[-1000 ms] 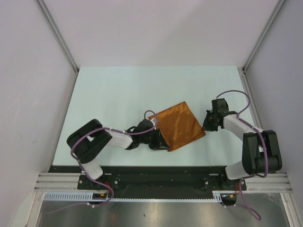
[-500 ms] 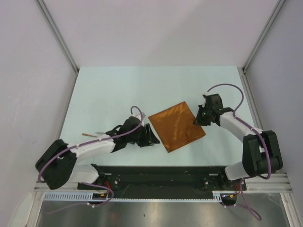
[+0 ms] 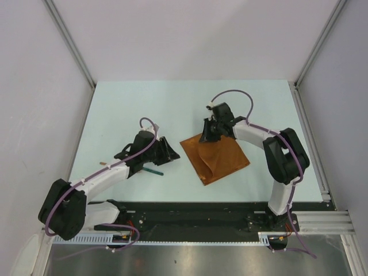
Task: Fold the napkin into a case and place the utensils inside
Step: Fold the top corner of the square-folded napkin at the center of the board.
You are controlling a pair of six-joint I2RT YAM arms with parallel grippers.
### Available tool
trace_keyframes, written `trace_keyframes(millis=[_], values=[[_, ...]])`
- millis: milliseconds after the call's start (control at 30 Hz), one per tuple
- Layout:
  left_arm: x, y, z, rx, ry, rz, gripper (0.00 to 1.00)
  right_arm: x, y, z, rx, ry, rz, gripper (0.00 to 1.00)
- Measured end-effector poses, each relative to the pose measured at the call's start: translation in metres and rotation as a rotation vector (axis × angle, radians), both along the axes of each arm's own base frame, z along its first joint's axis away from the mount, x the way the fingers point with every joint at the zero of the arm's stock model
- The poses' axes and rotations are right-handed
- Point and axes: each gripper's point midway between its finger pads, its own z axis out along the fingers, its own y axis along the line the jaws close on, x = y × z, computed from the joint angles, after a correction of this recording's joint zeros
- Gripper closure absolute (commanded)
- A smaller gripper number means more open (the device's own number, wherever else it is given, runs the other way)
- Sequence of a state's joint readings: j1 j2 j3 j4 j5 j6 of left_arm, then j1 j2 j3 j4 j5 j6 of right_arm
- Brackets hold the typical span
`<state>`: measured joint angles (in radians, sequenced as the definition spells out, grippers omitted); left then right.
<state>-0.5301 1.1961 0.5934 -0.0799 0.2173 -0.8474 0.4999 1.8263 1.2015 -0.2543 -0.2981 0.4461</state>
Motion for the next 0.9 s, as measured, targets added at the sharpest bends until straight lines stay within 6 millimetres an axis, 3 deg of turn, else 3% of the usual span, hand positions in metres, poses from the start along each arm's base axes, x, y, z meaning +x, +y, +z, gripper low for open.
trace_keyframes(millis=[267, 700, 833, 900], values=[[0.001, 0.0, -0.01, 0.008, 0.037, -0.007, 0.54, 0.004, 0.042, -0.015, 0.046, 0.036, 0.081, 1.0], [0.002, -0.001, -0.019, 0.017, 0.058, -0.012, 0.55, 0.019, 0.058, -0.022, 0.078, 0.04, 0.09, 1.0], [0.004, -0.003, -0.018, 0.017, 0.054, -0.017, 0.55, 0.019, 0.061, -0.028, 0.082, 0.056, 0.093, 0.93], [0.005, -0.003, -0.017, 0.015, 0.051, -0.018, 0.55, 0.021, 0.063, -0.029, 0.085, 0.061, 0.092, 0.84]])
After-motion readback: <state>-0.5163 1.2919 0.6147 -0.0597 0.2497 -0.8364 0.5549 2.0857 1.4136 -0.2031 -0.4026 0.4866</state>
